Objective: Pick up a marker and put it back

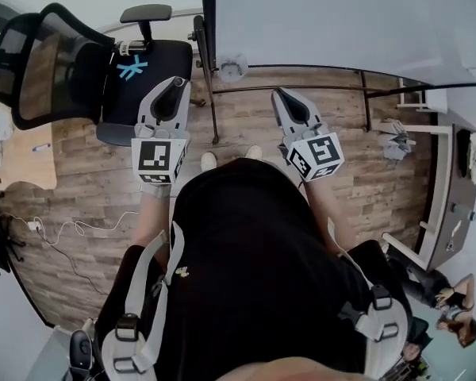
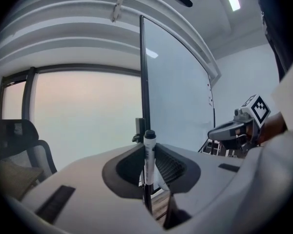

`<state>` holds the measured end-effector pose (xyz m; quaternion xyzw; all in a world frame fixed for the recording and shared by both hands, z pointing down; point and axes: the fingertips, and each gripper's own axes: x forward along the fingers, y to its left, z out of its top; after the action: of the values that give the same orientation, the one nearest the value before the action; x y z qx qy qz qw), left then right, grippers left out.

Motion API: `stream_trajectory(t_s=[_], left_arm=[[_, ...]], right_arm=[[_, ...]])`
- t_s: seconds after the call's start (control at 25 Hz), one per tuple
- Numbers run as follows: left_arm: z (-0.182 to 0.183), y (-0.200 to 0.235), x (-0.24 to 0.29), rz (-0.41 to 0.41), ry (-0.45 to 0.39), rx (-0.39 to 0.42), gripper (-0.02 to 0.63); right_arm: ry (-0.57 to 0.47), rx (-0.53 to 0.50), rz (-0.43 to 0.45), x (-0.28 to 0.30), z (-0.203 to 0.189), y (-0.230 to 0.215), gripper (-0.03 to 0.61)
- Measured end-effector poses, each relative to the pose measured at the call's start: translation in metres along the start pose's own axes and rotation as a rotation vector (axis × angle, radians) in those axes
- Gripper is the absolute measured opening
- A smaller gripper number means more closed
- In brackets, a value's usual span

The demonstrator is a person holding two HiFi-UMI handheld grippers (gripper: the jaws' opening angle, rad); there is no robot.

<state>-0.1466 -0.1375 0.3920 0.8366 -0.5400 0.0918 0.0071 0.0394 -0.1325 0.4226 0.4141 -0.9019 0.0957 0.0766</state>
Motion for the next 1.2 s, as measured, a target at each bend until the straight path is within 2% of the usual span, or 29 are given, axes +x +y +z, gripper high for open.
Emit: stream_trajectory(t_s=[0.52, 0.76, 1.2], left_arm=[[0.026, -0.063, 0.063, -0.215, -0.042, 0.051, 0.072], [0.019, -0.083, 0.084, -0.279, -0.02, 0.051, 0.072], [-0.017, -0.108, 0.103, -0.341, 0.051, 0.068, 0.072]], right_arm=[[-0.031, 0.063, -0.232, -0.067, -0.01, -0.051, 0.015], [-0.027, 0.091, -0.314, -0.093, -0.018, -0.065, 0.015], [0.008, 0.129, -0.408, -0.126, -0.039, -0.07, 0.015]])
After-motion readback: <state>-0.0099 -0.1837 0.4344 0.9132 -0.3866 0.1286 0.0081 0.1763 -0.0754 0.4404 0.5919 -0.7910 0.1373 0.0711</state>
